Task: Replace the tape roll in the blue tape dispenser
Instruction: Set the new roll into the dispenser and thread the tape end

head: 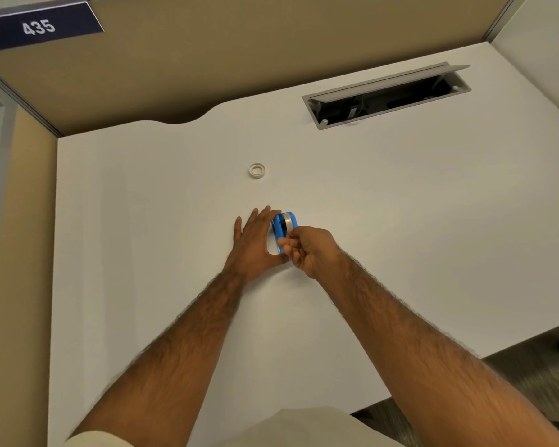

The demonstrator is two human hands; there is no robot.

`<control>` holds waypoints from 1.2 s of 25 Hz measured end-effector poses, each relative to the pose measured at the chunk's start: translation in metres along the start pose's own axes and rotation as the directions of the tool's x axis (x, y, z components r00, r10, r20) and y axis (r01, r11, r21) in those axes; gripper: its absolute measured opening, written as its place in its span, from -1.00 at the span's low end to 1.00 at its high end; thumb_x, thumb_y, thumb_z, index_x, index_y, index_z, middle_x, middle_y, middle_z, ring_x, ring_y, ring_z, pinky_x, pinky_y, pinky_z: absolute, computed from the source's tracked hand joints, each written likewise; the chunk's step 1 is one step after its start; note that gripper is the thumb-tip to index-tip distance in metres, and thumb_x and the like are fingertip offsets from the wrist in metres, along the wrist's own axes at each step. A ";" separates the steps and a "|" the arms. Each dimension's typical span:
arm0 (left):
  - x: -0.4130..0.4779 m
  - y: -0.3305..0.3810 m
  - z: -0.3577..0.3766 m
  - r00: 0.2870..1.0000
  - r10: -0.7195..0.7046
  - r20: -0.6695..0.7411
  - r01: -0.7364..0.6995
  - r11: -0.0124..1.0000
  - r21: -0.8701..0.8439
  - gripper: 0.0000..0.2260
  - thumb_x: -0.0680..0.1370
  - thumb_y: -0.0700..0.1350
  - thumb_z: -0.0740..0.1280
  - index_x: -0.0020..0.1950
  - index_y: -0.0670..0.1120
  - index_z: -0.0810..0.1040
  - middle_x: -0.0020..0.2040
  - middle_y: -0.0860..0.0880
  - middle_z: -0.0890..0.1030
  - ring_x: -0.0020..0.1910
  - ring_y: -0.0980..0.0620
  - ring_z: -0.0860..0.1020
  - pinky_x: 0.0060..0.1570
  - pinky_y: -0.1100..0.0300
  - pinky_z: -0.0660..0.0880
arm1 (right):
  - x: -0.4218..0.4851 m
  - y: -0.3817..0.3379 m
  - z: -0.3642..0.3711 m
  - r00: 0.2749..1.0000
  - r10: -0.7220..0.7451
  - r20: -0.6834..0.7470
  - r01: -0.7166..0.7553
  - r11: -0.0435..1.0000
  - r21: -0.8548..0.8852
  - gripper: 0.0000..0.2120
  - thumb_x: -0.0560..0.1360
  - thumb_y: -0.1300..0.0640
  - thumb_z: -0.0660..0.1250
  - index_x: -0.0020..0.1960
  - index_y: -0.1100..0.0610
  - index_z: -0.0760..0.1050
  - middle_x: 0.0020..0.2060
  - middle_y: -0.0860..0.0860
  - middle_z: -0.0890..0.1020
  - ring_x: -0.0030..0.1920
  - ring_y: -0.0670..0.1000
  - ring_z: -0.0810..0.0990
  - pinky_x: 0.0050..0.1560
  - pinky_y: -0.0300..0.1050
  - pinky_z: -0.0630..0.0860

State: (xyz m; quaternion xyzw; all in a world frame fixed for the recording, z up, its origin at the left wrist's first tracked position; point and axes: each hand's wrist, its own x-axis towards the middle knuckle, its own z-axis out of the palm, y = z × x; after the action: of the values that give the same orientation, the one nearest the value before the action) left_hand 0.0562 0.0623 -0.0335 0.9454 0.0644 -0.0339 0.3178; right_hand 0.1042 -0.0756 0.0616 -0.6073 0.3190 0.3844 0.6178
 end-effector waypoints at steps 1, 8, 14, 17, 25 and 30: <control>0.000 0.000 0.000 1.000 -0.003 0.006 0.003 1.000 0.003 -0.12 0.37 0.28 0.45 0.58 0.13 0.10 0.61 0.07 0.15 0.62 0.03 -0.02 0.55 -0.12 -0.22 | -0.001 0.001 0.000 1.000 -0.011 0.004 0.011 1.000 0.022 -0.84 0.56 0.28 0.20 0.04 0.28 0.54 -0.46 0.07 0.67 -0.60 -0.09 0.54 -0.60 -0.33 0.41; 0.003 -0.004 0.004 1.000 0.000 0.006 0.000 1.000 0.029 -0.13 0.37 0.32 0.42 0.56 0.17 0.07 0.61 0.07 0.14 0.61 0.04 -0.02 0.54 -0.10 -0.25 | -0.008 0.014 -0.004 0.997 -0.076 0.018 0.075 0.995 0.073 -0.78 0.56 0.30 0.20 0.12 0.36 0.53 -0.41 0.10 0.68 -0.54 -0.06 0.57 -0.55 -0.28 0.49; 0.001 -0.001 0.001 1.000 -0.001 0.010 0.001 1.000 0.015 -0.14 0.38 0.22 0.45 0.57 0.15 0.08 0.61 0.07 0.14 0.61 0.05 -0.03 0.54 -0.09 -0.26 | -0.013 0.023 -0.008 0.994 -0.110 0.017 0.109 0.992 0.068 -0.82 0.56 0.28 0.22 0.06 0.34 0.55 -0.34 0.13 0.68 -0.53 -0.05 0.57 -0.49 -0.25 0.54; 0.001 0.001 0.000 1.000 -0.006 0.010 0.006 1.000 0.011 -0.15 0.39 0.19 0.46 0.57 0.13 0.10 0.61 0.07 0.15 0.61 0.05 -0.03 0.55 -0.09 -0.26 | -0.013 0.029 -0.010 0.992 -0.126 0.014 0.125 0.990 0.059 -0.80 0.57 0.26 0.23 0.05 0.36 0.56 -0.33 0.13 0.68 -0.50 -0.03 0.60 -0.45 -0.22 0.57; 0.000 -0.002 0.002 1.000 -0.008 0.008 0.008 1.000 0.006 -0.16 0.40 0.21 0.44 0.57 0.13 0.08 0.61 0.07 0.16 0.61 0.05 -0.03 0.55 -0.11 -0.23 | -0.011 0.037 -0.016 0.991 -0.129 0.028 0.126 0.987 0.101 -0.80 0.58 0.24 0.23 0.06 0.34 0.56 -0.28 0.15 0.70 -0.43 0.00 0.66 -0.36 -0.16 0.63; 0.002 -0.002 0.002 1.000 -0.015 0.005 0.015 1.000 0.023 -0.11 0.38 0.32 0.42 0.57 0.14 0.05 0.60 0.09 0.17 0.61 0.03 -0.02 0.55 -0.12 -0.22 | -0.008 0.044 -0.018 0.989 -0.140 0.046 0.134 0.983 0.123 -0.81 0.59 0.23 0.23 0.07 0.30 0.56 -0.26 0.15 0.71 -0.39 0.01 0.66 -0.31 -0.15 0.64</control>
State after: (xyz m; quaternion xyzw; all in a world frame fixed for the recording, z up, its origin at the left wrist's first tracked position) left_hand 0.0577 0.0624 -0.0366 0.9483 0.0705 -0.0393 0.3070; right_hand 0.0640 -0.0958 0.0449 -0.5790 0.2819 0.3376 0.6865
